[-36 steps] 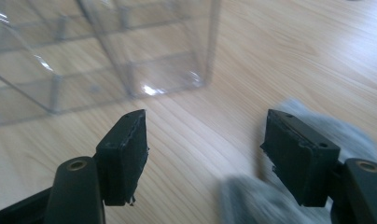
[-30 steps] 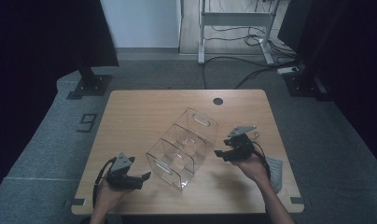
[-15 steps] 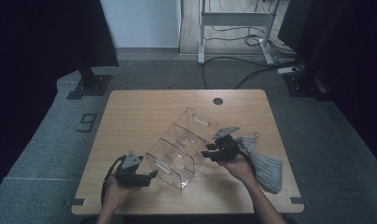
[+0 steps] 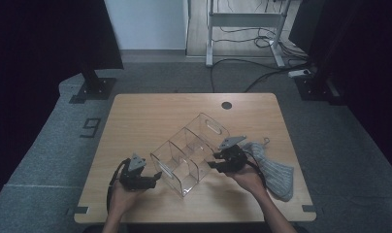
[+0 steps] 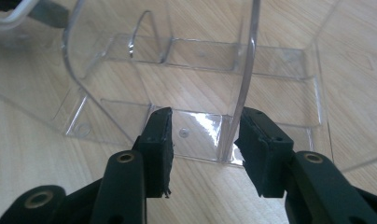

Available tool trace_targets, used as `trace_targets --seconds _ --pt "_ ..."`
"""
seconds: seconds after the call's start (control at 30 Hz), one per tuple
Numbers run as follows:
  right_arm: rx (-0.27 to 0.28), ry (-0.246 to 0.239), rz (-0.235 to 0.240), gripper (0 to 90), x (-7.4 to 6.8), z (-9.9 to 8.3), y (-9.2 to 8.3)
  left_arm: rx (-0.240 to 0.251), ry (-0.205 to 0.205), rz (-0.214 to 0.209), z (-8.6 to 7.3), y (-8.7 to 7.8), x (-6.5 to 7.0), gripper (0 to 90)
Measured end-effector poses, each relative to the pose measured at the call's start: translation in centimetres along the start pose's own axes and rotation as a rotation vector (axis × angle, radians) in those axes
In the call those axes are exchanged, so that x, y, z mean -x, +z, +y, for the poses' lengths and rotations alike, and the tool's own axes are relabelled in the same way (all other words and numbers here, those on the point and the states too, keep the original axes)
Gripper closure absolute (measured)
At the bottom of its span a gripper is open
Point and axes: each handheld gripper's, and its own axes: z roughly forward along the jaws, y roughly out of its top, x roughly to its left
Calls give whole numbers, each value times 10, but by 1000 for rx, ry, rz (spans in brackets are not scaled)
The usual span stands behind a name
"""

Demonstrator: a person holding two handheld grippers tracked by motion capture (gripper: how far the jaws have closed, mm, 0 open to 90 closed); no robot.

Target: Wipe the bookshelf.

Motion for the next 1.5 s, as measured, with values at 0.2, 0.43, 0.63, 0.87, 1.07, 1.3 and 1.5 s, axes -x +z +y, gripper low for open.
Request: trace_targets --seconds 0.2,0.43,0.63,0.87,1.07,1.3,1.5 --pt "-2 -21 0 543 -10 1 -1 -34 -3 -1 -1 6 -1 143" --pt "-14 -42 9 564 -20 3 2 -28 -26 6 -2 4 -5 144" --pt "-8 -44 26 524 -22 4 2 -2 -39 -43 -5 -6 -5 144" --pt "-9 -38 10 487 -18 -2 -4 5 -9 -87 -13 -23 6 138" --pt "-10 1 -8 489 -9 -14 -15 48 36 -131 -4 -31 20 117" --pt "-28 29 -28 488 -1 -26 -23 36 68 -159 0 -29 35 99" --pt "-43 71 -71 485 11 -38 -33 32 54 -113 5 -23 42 126"
